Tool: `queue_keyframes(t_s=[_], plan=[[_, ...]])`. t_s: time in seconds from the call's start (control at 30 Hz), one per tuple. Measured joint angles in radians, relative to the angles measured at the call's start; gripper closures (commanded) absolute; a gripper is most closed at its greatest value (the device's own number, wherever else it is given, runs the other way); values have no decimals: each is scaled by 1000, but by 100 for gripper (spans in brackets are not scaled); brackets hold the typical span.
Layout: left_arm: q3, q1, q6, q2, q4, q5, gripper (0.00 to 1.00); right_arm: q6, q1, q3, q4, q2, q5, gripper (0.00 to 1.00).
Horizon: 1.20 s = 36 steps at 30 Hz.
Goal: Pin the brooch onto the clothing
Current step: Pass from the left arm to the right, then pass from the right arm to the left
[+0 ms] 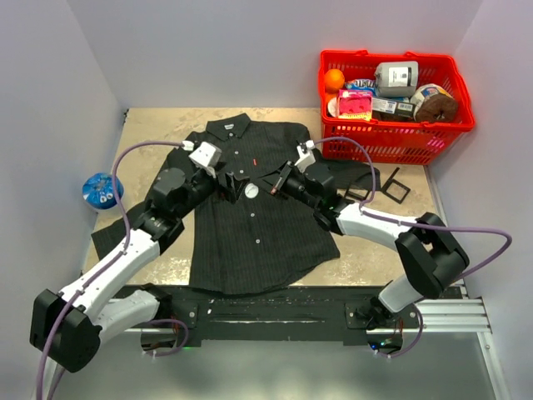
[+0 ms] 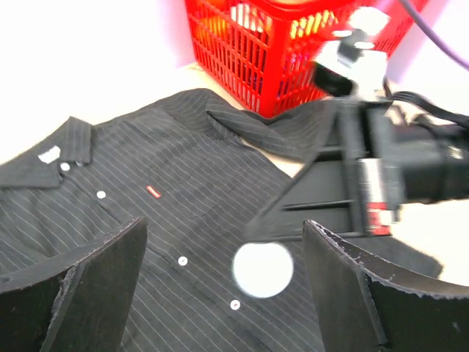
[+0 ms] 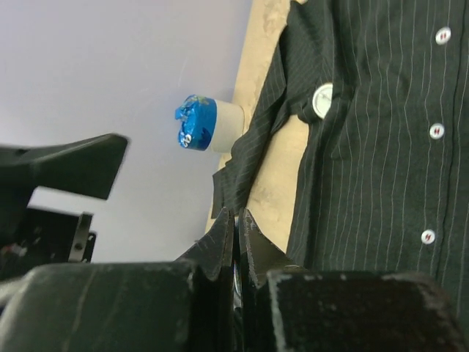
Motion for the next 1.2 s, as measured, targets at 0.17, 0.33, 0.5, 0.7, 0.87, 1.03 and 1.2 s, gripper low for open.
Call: queue_keyframes(t_s=[0.17, 0.33, 0.5, 0.7, 0.87, 1.03, 1.2], plan=[[0, 106, -126, 40, 2, 200, 12, -85, -22, -8, 36, -35, -33, 100], [-14, 169, -227, 89, 54, 365, 21, -137, -37, -22, 80, -63, -64, 100], [-27, 196, -304, 126, 121, 468, 32, -178, -41, -22, 100, -80, -105, 100], [-27, 212, -358, 158, 162, 546, 43, -200, -41, -22, 122, -86, -160, 100], [-27, 230, -392, 169, 193, 584, 48, -201, -41, -22, 156, -88, -190, 100], [-28, 243, -418, 185, 230, 619, 55, -201, -41, -22, 172, -94, -216, 100], [-28, 243, -435, 199, 253, 661, 66, -205, -42, -23, 179, -101, -235, 100]])
